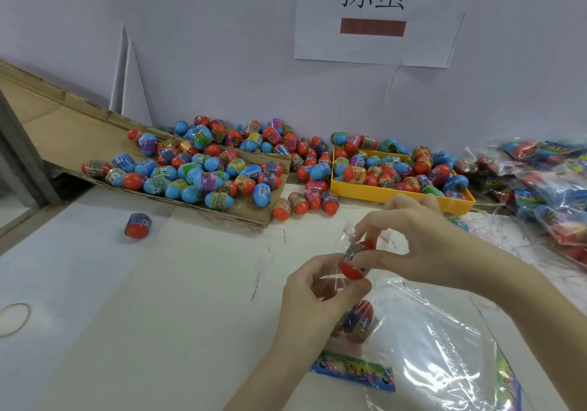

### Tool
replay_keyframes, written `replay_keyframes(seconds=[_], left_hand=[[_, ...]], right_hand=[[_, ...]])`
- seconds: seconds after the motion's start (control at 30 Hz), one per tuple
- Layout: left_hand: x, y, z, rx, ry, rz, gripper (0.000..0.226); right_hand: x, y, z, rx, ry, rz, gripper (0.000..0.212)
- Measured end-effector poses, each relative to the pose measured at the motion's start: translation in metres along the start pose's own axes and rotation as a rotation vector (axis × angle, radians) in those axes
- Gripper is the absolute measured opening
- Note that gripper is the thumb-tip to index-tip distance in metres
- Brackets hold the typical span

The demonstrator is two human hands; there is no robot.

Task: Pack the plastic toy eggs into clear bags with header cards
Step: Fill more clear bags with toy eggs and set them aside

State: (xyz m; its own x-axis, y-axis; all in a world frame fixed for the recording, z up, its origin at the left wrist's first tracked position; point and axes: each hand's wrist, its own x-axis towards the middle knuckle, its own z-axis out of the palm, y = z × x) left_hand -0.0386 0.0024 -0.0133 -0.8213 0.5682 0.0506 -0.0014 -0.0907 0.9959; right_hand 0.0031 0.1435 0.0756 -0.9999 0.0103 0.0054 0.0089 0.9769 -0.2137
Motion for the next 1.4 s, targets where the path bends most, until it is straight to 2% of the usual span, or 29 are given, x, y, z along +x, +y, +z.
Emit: replay_keyframes(seconds=[0.07,0.17,0.27,0.37,0.53,0.63,0.83,0.87,1.0,1.07,1.13,1.2,1.33,1.37,1.4], left_hand=[[-0.001,0.001,0.0,0.007,-0.016,0.021,0.024],[-0.002,0.001,0.001,0.018,-0.032,0.032,0.025],[0.0,-0.001,-0.001,0.008,-0.008,0.037,0.02],[0.002,0.0,-0.001,0.005,0.044,0.036,0.009],[0.002,0.001,0.001,-0.054,0.04,0.001,0.014],[0.003,0.001,0.001,-0.06,0.042,-0.03,0.019],[0.002,0.002,0.002,-0.045,0.027,-0.03,0.012],[0.001,0.002,0.002,-0.066,0.009,-0.018,0.011],[0.0,0.004,0.002,-0.096,-0.025,-0.021,0.014],[0.0,0.003,0.003,-0.077,-0.005,-0.027,0.017],[0.001,0.002,0.003,-0.041,0.022,-0.035,0.017],[0.001,0.002,0.002,-0.01,0.035,-0.038,0.016],[0.0,0.0,0.002,0.005,0.035,-0.024,0.016],[0.0,0.0,0.002,-0.007,0.044,-0.021,0.016],[0.001,-0.001,0.001,-0.019,0.055,-0.02,0.016]], right_hand=[[0.001,0.001,0.0,-0.005,-0.021,0.01,0.027],[0.001,0.0,-0.001,-0.009,-0.01,0.009,0.032],[0.0,0.002,-0.004,-0.044,0.079,0.022,0.019],[-0.003,0.007,-0.005,-0.177,0.153,0.023,0.027],[-0.004,0.009,-0.004,-0.207,0.109,-0.01,0.034],[-0.005,0.01,-0.002,-0.153,0.047,-0.025,0.032],[0.001,0.007,-0.006,0.019,-0.023,-0.023,0.015],[0.002,0.006,-0.007,0.038,-0.015,-0.021,0.016],[0.006,0.0,-0.008,0.015,0.042,-0.005,0.049],[0.007,-0.003,-0.005,-0.004,0.028,-0.002,0.049],[0.008,-0.006,-0.002,0.031,0.001,0.023,0.04],[0.008,-0.007,0.001,0.107,-0.001,0.046,0.035],[0.003,-0.008,0.002,0.355,-0.098,0.019,0.043],[0.006,-0.006,0.0,0.417,-0.071,0.01,0.04],[0.013,-0.002,0.0,0.499,0.038,0.01,0.035]])
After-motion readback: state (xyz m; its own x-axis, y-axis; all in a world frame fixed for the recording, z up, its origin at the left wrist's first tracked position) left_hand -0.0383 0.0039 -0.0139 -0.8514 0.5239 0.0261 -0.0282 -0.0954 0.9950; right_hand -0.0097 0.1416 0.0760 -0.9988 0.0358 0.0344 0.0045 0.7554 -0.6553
